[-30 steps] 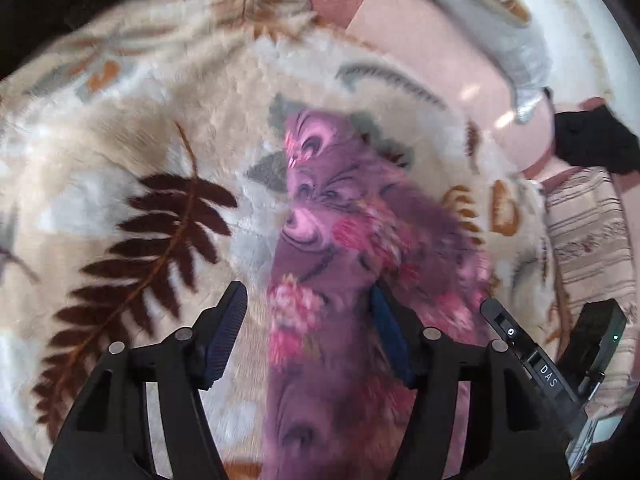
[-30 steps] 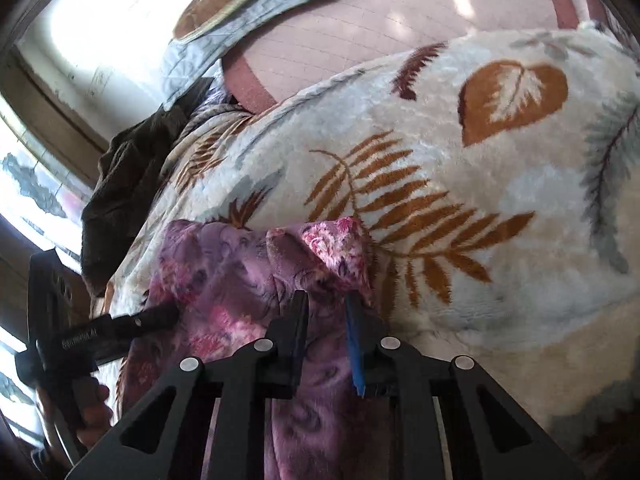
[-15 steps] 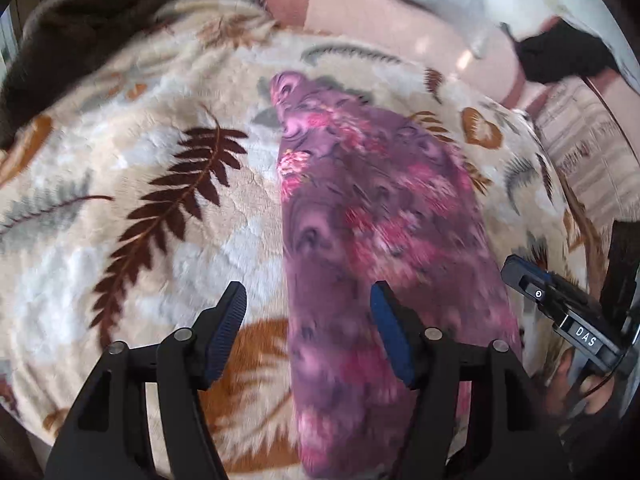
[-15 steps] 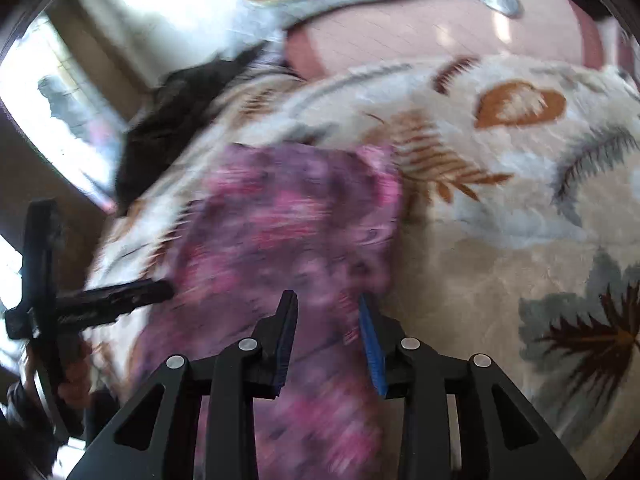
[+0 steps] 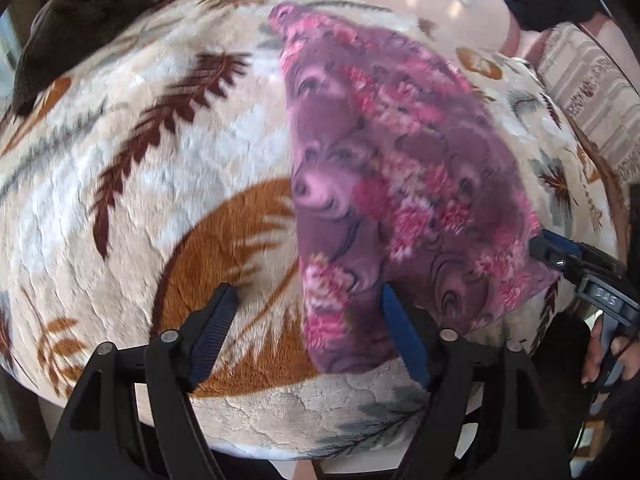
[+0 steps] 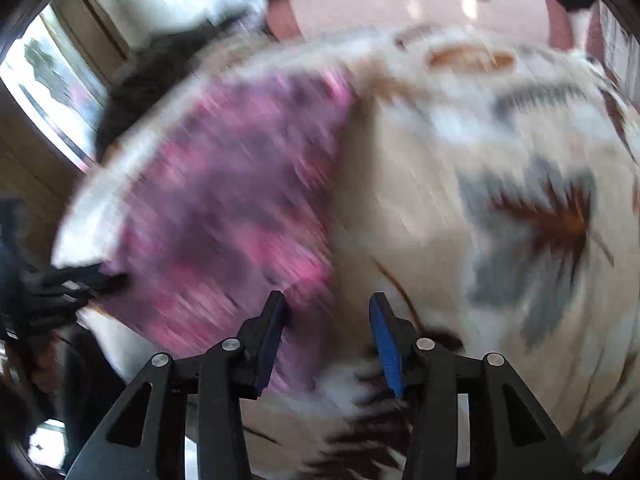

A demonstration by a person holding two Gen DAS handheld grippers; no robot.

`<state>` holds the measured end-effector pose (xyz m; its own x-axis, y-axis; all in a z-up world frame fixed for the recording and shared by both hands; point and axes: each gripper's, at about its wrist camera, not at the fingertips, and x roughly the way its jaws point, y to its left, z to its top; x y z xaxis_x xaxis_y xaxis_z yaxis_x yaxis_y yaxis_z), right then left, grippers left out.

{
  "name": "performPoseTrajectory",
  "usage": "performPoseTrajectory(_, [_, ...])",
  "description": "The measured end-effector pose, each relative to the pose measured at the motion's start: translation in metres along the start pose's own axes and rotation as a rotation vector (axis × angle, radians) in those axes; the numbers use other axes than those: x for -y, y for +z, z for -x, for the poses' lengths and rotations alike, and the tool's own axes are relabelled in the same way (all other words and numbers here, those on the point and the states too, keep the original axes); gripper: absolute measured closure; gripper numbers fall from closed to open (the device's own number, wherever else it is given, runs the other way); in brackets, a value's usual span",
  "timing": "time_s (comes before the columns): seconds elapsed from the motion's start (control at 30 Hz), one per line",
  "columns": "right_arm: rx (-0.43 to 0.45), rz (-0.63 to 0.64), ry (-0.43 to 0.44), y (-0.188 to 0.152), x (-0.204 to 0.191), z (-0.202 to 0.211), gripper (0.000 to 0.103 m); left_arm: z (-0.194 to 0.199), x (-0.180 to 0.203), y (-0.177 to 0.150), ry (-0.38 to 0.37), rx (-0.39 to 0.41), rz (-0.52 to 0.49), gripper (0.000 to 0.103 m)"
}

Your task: Fold small clothes

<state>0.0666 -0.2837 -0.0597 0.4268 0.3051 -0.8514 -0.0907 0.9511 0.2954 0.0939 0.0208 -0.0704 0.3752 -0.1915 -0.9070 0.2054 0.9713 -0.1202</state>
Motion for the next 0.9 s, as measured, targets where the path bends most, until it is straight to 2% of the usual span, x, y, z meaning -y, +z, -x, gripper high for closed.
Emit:
performPoseTrajectory(0.03, [0.035,-0.012,0.017,-0.003,0.003,0.002,0.057,0.004,-0.001,0.000,-0.006,0.002,0.018,0.027])
performPoseTrajectory(0.1, [0.022,-0.021,-0.003,-0.003,0.002,0.007,0.055,0.015,-0.001,-0.001,-0.014,0.015,0.014,0.027])
performPoseTrajectory(0.23, [0.016,0.056,-0.142,-0.002,-0.009,0.022,0.047,0.042,0.003,-0.015,0.049,0.114,-0.045,0.027])
performPoseTrajectory(0.3, [0.010,0.085,-0.218,-0.003,-0.012,0.029,0.035,0.049,0.003,-0.022,0.076,0.143,-0.056,0.026])
performPoseTrajectory(0.4, [0.016,0.097,-0.272,-0.005,-0.009,0.041,0.024,0.054,0.003,-0.031,0.103,0.171,-0.071,0.025])
performPoseTrajectory(0.6, [0.051,0.135,-0.349,-0.016,-0.014,0.065,0.015,0.052,0.022,-0.041,0.158,0.194,-0.136,0.023])
performPoseTrajectory(0.9, [0.148,0.200,-0.425,-0.033,-0.021,0.093,0.008,0.062,0.046,-0.055,0.142,0.242,-0.136,0.020])
